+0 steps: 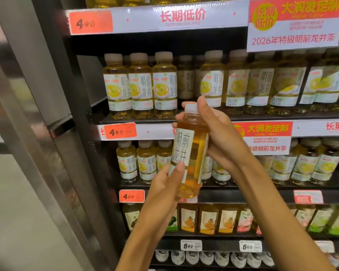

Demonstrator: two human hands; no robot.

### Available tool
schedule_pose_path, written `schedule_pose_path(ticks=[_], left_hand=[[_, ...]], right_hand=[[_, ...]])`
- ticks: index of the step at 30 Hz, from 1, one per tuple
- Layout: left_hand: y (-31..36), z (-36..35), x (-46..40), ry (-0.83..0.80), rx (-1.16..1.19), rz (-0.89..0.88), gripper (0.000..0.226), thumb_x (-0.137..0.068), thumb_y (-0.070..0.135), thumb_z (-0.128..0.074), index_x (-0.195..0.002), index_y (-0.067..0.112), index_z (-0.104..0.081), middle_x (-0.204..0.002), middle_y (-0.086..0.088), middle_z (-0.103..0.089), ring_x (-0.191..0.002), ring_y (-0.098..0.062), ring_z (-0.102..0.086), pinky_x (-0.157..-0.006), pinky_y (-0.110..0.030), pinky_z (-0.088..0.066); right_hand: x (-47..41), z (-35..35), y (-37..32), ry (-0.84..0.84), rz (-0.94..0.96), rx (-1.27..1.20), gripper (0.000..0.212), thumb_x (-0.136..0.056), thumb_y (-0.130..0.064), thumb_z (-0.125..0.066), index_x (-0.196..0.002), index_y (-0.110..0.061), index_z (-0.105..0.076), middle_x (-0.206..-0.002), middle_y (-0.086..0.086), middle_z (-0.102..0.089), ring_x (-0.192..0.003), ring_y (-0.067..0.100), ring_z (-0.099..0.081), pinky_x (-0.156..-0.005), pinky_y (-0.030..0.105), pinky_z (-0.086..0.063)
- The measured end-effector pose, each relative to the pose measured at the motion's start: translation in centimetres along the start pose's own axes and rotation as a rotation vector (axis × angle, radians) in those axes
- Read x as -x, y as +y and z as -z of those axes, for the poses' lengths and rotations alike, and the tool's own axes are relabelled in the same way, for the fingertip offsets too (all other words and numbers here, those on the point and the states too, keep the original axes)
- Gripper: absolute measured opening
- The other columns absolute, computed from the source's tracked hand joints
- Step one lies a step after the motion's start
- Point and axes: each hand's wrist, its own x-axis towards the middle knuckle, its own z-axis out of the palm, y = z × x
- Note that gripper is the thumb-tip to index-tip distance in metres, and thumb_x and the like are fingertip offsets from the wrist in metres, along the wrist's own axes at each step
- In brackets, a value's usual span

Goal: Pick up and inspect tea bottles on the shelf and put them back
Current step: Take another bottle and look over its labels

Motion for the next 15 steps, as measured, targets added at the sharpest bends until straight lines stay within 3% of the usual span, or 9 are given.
schedule_pose_path(ticks=[3, 5, 7, 9, 11, 13, 15], left_hand=[[-0.3, 0.2, 0.0, 0.006, 0.167, 0.040, 0.057, -0.072, 0.062, -0.060, -0.115, 0.025, -0.069, -0.109, -0.010, -0.072, -0.094, -0.025, -0.071, -0.073, -0.030, -0.058], [-0.2, 0.4, 0.2, -0.082, 0.342, 0.121, 0.059, -0.075, 0.062, -0.058, -0.112, 0.018, -0.071, -0.098, -0.015, -0.072, -0.077, -0.024, -0.069, -0.062, -0.031, -0.057], [-0.4, 0.6, 0.4, -0.155, 0.425, 0.169, 0.063, -0.080, 0.063, -0.052, -0.114, 0.013, -0.070, -0.091, -0.016, -0.070, -0.072, -0.022, -0.066, -0.060, -0.030, -0.055], [-1.2, 1.1, 0.6, -0.147, 0.362, 0.171, 0.064, -0.086, 0.064, -0.043, -0.117, 0.014, -0.068, -0.094, -0.017, -0.070, -0.079, -0.023, -0.068, -0.067, -0.031, -0.056], [-1.6, 1.5, 0.7, -0.020, 0.171, 0.143, 0.062, -0.085, 0.065, -0.040, -0.121, 0.022, -0.066, -0.107, -0.012, -0.072, -0.097, -0.022, -0.069, -0.087, -0.037, -0.054], [-1.2, 1.3, 1.0, 0.089, -0.022, 0.106, 0.067, -0.077, 0.073, -0.042, -0.126, 0.029, -0.059, -0.119, 0.000, -0.069, -0.113, -0.017, -0.063, -0.103, -0.048, -0.043], [-1.1, 0.8, 1.1, 0.085, -0.122, 0.068, 0.082, -0.069, 0.084, -0.043, -0.133, 0.034, -0.052, -0.128, 0.008, -0.063, -0.121, -0.013, -0.057, -0.109, -0.048, -0.038]], right_hand=[[0.4, -0.1, 0.6, -0.003, -0.035, -0.070, 0.037, -0.088, -0.049, -0.053, -0.101, -0.020, -0.072, -0.102, 0.007, -0.074, -0.101, 0.022, -0.068, -0.085, 0.032, -0.056], [0.5, -0.1, 0.7, -0.021, -0.071, -0.191, 0.037, -0.093, -0.041, -0.050, -0.109, -0.013, -0.069, -0.101, 0.010, -0.073, -0.100, 0.023, -0.068, -0.086, 0.033, -0.056], [0.6, -0.3, 0.7, -0.066, -0.102, -0.271, 0.042, -0.092, -0.037, -0.048, -0.119, -0.008, -0.060, -0.098, 0.010, -0.072, -0.097, 0.024, -0.069, -0.090, 0.039, -0.054], [0.7, -0.5, 0.6, -0.106, -0.080, -0.269, 0.042, -0.090, -0.035, -0.048, -0.118, -0.007, -0.058, -0.095, 0.010, -0.071, -0.095, 0.025, -0.069, -0.092, 0.042, -0.052], [1.0, -0.5, 0.6, -0.102, -0.042, -0.215, 0.039, -0.088, -0.035, -0.051, -0.115, -0.008, -0.059, -0.093, 0.008, -0.071, -0.094, 0.023, -0.068, -0.086, 0.036, -0.055], [1.6, -0.6, 0.6, -0.027, -0.003, -0.097, 0.038, -0.085, -0.036, -0.056, -0.114, -0.012, -0.061, -0.094, 0.006, -0.073, -0.092, 0.019, -0.070, -0.079, 0.029, -0.056], [1.9, -0.8, 0.7, 0.067, 0.023, 0.014, 0.043, -0.081, -0.038, -0.059, -0.116, -0.014, -0.062, -0.097, 0.004, -0.075, -0.092, 0.014, -0.070, -0.076, 0.024, -0.055]])
